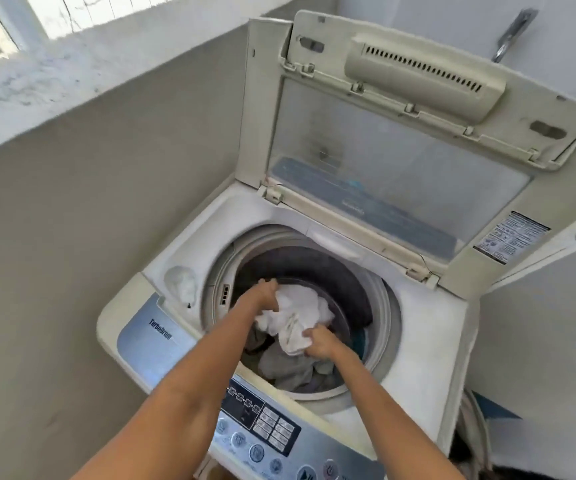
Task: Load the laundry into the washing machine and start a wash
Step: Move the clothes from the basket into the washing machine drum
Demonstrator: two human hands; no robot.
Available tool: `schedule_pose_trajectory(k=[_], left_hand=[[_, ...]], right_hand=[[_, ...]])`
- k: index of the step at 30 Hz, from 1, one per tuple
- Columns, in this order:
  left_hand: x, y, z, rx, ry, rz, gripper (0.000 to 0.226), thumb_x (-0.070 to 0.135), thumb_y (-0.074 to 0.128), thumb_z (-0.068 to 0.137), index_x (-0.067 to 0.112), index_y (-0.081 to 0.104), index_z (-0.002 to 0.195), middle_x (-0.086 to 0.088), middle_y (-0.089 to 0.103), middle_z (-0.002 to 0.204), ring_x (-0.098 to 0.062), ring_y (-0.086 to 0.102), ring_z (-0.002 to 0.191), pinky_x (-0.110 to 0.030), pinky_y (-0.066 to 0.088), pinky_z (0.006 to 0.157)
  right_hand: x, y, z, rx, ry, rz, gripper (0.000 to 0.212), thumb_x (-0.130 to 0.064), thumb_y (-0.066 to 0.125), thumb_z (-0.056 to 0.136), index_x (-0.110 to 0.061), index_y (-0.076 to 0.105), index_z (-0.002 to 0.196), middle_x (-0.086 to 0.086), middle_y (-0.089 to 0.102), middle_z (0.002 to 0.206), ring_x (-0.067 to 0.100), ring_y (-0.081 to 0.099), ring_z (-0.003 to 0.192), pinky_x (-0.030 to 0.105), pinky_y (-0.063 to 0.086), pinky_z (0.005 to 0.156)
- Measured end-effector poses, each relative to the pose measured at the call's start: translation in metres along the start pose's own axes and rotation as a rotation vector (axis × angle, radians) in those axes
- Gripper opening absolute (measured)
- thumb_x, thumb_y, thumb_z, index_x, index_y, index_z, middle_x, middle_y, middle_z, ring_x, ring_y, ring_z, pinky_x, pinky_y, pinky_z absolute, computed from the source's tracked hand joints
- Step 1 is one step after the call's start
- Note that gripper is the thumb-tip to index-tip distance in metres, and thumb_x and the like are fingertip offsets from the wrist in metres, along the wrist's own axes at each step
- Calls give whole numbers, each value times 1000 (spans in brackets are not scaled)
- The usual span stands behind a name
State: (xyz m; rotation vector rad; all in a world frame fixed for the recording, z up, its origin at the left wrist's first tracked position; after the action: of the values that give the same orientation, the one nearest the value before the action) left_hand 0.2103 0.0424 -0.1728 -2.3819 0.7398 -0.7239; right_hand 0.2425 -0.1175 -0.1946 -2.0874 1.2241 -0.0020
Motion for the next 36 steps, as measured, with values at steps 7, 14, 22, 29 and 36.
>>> schedule_pose_trajectory(k=[7, 14, 22, 29, 36], left_hand=[[68, 19, -13, 195, 250, -21, 31, 19, 44, 97, 16, 56, 126, -9, 57, 131, -27, 53, 119, -35, 43, 95], [260, 2, -96, 395, 656, -286, 20, 21, 45, 94, 23, 61, 106, -2, 70, 98, -22, 63, 94, -32, 46, 78], [418, 118, -142, 195, 855, -202, 22, 21, 43, 96, 19, 57, 113, -6, 68, 104, -23, 62, 97, -35, 47, 81], [398, 302, -61, -37, 525, -151, 24, 18, 40, 96, 18, 57, 114, -7, 66, 112, -24, 61, 104, -34, 45, 83], [288, 443, 60, -39, 102, -25, 33, 14, 49, 92, 15, 53, 124, -9, 53, 126, -26, 52, 117, -35, 45, 96]], right_hand=[[1, -24, -28, 317, 64, 133, 32, -31, 42, 97, -19, 60, 120, 11, 63, 119, 32, 58, 109, 35, 47, 84], [103, -117, -167, 1218, 152, 649, 26, -19, 47, 95, -17, 62, 115, 14, 71, 100, 39, 63, 91, 38, 44, 67], [265, -77, -262, 1412, 218, 1097, 24, -14, 45, 98, -14, 59, 79, 2, 60, 68, 16, 53, 62, 37, 42, 60], [376, 69, -209, 904, 453, 1270, 24, -23, 39, 100, -19, 59, 86, 8, 63, 72, 18, 58, 57, 39, 54, 56], [448, 217, -91, 466, 561, 1169, 20, -16, 47, 97, -11, 56, 115, 7, 61, 99, 28, 62, 93, 42, 50, 83]])
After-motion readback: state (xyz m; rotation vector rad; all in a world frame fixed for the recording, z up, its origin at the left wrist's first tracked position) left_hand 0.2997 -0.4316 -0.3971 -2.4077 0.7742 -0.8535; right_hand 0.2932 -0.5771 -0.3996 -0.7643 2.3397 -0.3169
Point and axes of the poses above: each hand's wrist, its own z-axis towards the middle knuckle, its own y-axis out of the palm, x = y × z, the point moved 7 cm from there along z, towards the middle knuckle
